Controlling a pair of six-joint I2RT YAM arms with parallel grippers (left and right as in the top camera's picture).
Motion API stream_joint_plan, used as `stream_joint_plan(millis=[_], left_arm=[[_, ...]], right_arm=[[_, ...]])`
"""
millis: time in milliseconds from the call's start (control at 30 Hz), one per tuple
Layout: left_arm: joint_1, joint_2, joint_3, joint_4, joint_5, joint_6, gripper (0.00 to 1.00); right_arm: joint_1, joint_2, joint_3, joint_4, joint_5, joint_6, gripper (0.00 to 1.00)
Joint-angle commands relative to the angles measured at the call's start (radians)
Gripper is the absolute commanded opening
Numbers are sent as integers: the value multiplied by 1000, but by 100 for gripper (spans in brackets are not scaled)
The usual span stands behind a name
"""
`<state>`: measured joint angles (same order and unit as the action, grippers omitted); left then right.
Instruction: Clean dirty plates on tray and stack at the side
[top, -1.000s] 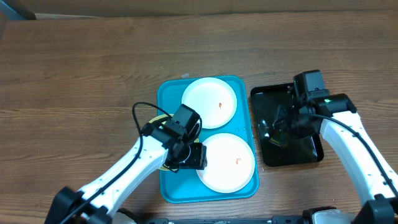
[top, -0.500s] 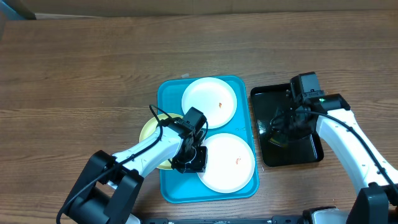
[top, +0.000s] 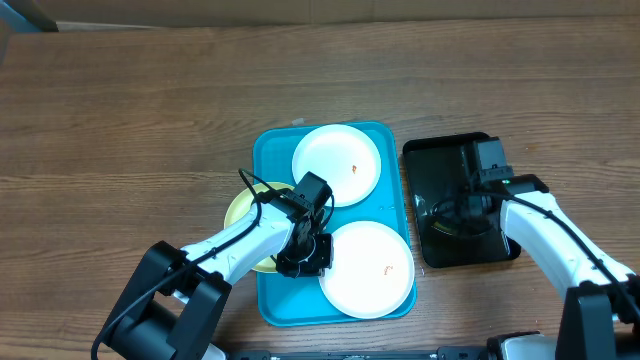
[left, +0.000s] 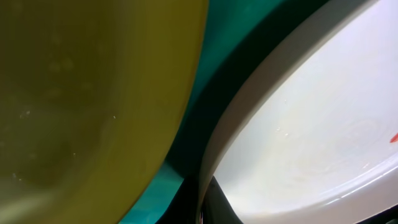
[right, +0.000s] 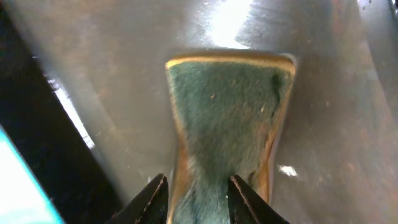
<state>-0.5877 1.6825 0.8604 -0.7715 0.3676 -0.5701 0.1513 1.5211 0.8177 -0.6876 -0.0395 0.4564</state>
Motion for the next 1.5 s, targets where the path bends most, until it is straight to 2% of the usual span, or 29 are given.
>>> stream_joint_plan(millis=[0,100,200,400,633,867,1000,1167,1333,1467], left_arm=[[-2,7,-8,3,-4,-14,4],[-2,7,-8,7,-4,-14,4],[-2,7,-8,10,-4,-14,4],[-2,7,-8,14,-4,-20,4],[-2,7,-8,18,-4,-29,4],[-2,7,-8,20,-4,-29,4],[-2,7,-8,27,-4,-29,4],[-2,7,-8,32,-5,-37,4],[-2,7,-8,32,-19,-69,4],[-1,7,-8,34,-31,-108,4]], right_arm=[[-1,40,-29,42,45,23,34],[-1,82,-47,89,72,24,32],[-1,113,-46,95,72,23,4],[-1,77,19,-39,64,21,4],[0,-54,142,-251,59,0,4],[0,-120,145,-287,-18,-51,4],[34,-153,145,-290,-179,-159,4],[199,-193,145,-309,-235,-145,4],[410,-180,120,-289,-189,20,4],[532,-166,52,-206,-132,123,4]])
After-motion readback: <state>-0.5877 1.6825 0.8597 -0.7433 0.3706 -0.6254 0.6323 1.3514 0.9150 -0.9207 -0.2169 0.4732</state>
